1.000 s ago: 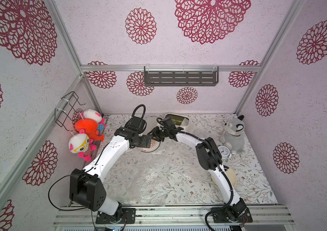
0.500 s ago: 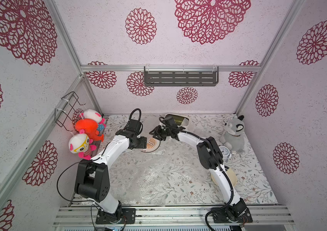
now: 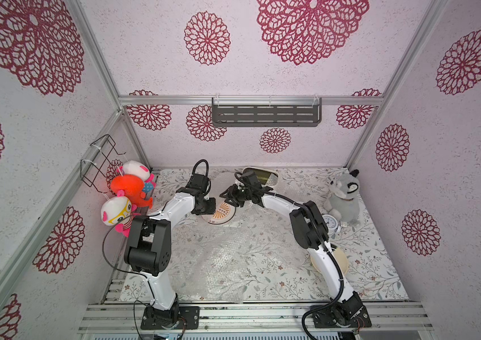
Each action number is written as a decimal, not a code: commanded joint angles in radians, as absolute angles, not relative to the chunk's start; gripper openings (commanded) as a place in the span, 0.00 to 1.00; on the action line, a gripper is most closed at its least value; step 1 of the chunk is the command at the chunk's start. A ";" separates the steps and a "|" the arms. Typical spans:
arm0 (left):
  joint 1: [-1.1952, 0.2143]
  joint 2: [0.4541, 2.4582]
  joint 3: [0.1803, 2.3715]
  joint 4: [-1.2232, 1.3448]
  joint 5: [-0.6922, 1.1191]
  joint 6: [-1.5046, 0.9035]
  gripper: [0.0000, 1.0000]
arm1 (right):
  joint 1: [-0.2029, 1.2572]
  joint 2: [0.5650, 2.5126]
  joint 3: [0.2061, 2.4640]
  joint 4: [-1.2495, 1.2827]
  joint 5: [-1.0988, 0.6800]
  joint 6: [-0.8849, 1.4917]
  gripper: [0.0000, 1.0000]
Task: Unpack dinner plates from bubble wrap
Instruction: Unwrap the bubble wrap at the center of the board.
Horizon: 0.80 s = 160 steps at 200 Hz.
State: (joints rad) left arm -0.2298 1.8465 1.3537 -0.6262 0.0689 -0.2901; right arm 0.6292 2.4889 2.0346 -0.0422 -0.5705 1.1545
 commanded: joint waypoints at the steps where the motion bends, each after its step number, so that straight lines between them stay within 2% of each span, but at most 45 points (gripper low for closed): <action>1: -0.223 1.867 1.450 -0.662 0.034 -0.241 0.19 | 0.627 2.392 2.036 -0.034 -0.587 1.158 0.43; 20: -0.223 1.892 1.536 -0.728 -0.026 -0.200 0.11 | 0.626 2.364 2.014 -0.054 -0.579 1.133 0.44; 48: -0.224 1.932 1.664 -0.795 -0.120 -0.152 0.06 | 0.623 2.299 1.949 -0.085 -0.572 1.093 0.46; 102: -0.250 2.097 1.973 -0.833 -0.346 -0.066 0.10 | 0.618 2.189 1.800 -0.206 -0.564 0.997 0.50; 138: -0.253 2.275 2.178 -0.814 -0.401 -0.024 0.12 | 0.602 2.173 1.744 -0.234 -0.595 0.987 0.50; 160: -0.251 2.373 2.262 -0.779 -0.426 -0.007 0.18 | 0.591 2.179 1.758 -0.284 -0.609 0.957 0.51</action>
